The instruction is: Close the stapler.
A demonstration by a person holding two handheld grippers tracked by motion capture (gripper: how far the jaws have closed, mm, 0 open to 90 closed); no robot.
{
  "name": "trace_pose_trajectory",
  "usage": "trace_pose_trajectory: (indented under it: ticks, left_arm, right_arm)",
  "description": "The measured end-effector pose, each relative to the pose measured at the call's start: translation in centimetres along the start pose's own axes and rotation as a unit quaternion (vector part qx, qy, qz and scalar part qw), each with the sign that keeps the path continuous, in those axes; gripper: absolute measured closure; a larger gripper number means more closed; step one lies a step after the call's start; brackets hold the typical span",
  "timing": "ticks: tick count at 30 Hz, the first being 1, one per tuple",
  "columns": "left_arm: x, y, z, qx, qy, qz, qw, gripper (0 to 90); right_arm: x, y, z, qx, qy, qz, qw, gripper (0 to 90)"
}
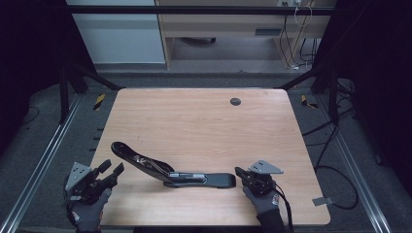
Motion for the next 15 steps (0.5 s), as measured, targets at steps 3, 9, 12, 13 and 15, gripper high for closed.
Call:
trace_pose_trajectory:
  ticks: [3, 9, 12, 13, 15]
  left_arm:
    - [0.4, 0.0, -0.5, -0.003, 0.005, -0.004, 1.0000, 43.5]
    - [1.3, 0.2, -1.3, -0.007, 0.020, -0.009, 0.9997, 42.9]
    - [1.7, 0.3, -1.5, -0.007, 0.024, -0.009, 0.9996, 42.6]
    - [1.8, 0.4, -1.6, -0.008, 0.027, -0.009, 0.9995, 42.5]
    - [2.0, 0.6, -1.8, -0.009, 0.031, -0.008, 0.9994, 42.2]
  right_arm:
    - [0.0, 0.0, 0.1, -0.001, -0.001, 0.002, 1.0000, 90.0]
    - [-0.3, -0.3, 0.3, 0.005, -0.011, 0.006, 0.9999, 90.0]
    - [-0.3, -0.3, 0.4, 0.003, -0.009, 0.003, 0.9999, 90.0]
    - [-0.3, -0.3, 0.4, 0.002, -0.009, 0.001, 1.0000, 90.0]
    - [-0.4, -0.4, 0.4, 0.003, -0.012, 0.002, 0.9999, 90.0]
Point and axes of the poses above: each handheld gripper's, and its own axes: z roughly forward along the jaws, x roughly out of its top, y roughly to its right, the point moved 6 cm from there along z, roughly forward along the jaws
